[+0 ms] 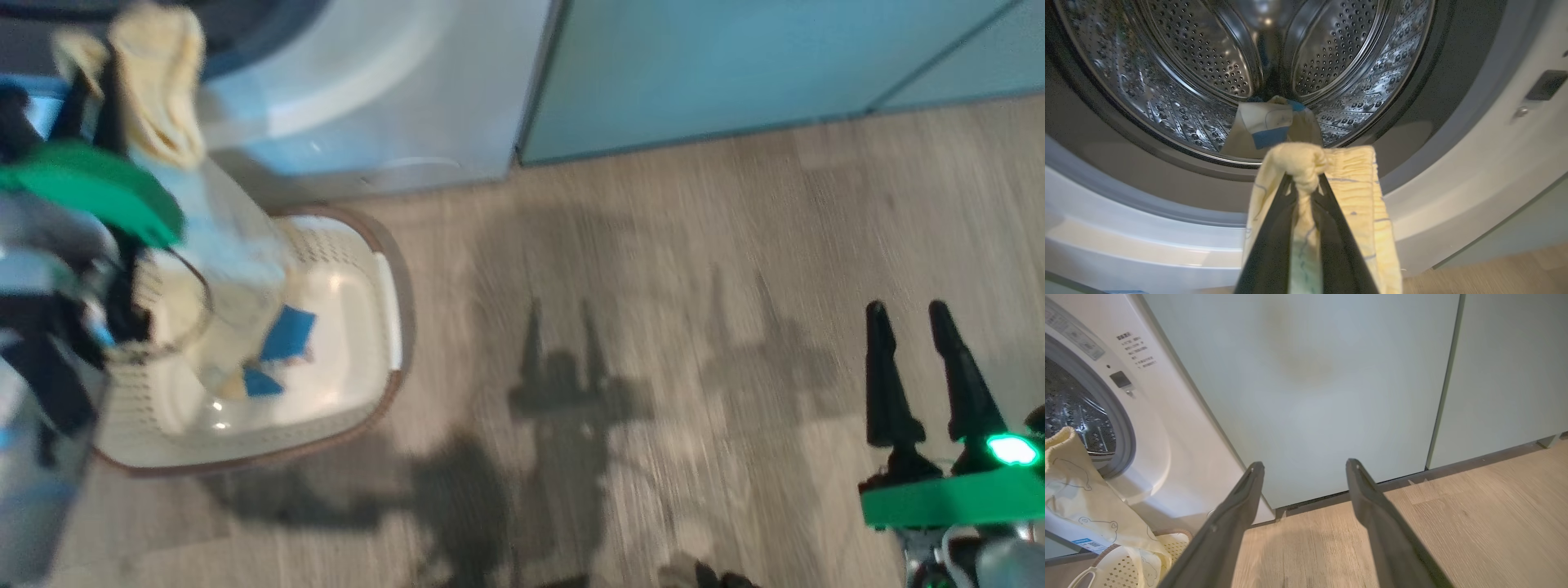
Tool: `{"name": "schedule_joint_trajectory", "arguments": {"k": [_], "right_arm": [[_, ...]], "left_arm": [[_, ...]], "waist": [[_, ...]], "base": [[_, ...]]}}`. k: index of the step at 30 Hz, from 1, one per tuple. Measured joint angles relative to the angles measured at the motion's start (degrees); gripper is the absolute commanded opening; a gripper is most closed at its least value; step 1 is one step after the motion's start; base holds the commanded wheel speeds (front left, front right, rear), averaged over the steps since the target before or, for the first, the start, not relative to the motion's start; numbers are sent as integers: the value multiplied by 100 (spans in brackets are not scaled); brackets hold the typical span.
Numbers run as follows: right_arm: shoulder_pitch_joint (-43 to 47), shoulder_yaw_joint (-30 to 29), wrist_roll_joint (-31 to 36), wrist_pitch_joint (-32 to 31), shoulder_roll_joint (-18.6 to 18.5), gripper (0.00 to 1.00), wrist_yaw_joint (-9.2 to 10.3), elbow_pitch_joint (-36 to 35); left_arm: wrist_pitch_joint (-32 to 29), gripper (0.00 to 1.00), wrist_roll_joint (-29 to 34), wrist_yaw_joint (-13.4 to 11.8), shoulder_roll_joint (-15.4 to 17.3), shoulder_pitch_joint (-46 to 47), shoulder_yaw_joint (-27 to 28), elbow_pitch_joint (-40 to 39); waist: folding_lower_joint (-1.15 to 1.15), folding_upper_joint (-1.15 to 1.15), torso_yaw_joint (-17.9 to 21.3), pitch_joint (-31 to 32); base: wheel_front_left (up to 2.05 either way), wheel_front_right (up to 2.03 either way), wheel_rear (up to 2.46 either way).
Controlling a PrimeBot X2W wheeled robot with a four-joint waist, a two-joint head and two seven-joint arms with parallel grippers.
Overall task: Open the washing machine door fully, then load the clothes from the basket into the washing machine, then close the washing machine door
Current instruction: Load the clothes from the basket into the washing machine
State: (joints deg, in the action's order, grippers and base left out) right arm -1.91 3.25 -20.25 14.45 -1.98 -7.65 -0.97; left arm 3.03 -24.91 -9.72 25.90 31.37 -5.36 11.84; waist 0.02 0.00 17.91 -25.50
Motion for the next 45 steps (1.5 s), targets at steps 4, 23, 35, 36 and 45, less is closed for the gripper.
{"name": "schedule_joint_trajectory", "arguments": {"k": [4, 23, 35, 36, 45], "right_arm": [[-149, 13, -224, 0, 0, 100, 0, -64], [-832, 493, -1054, 0, 4, 100, 0, -90], [-928, 608, -1267, 0, 8, 100, 0, -55], [-923, 591, -1268, 0, 8, 100, 0, -58], [-890, 469, -1302, 1, 10, 100, 0, -153]], "left_arm": [[-635, 0, -77, 120, 363, 630, 20, 113], [-2620, 0, -125, 605, 1773, 3320, 99, 634], [-2229, 0, 210, 813, 2145, 4693, -67, 987], [-2141, 0, 234, 815, 2137, 4803, -83, 1060], [-403, 0, 883, 788, 1973, 5785, -376, 1612]], "waist": [[-1, 0, 193, -407], [-1, 0, 956, -1879], [-1, 0, 1395, -2327], [-2, 0, 1396, -2343], [-2, 0, 1376, -2507]], "base": [[0, 0, 0], [0, 0, 0], [0, 0, 0], [0, 0, 0], [0, 0, 0]]}}
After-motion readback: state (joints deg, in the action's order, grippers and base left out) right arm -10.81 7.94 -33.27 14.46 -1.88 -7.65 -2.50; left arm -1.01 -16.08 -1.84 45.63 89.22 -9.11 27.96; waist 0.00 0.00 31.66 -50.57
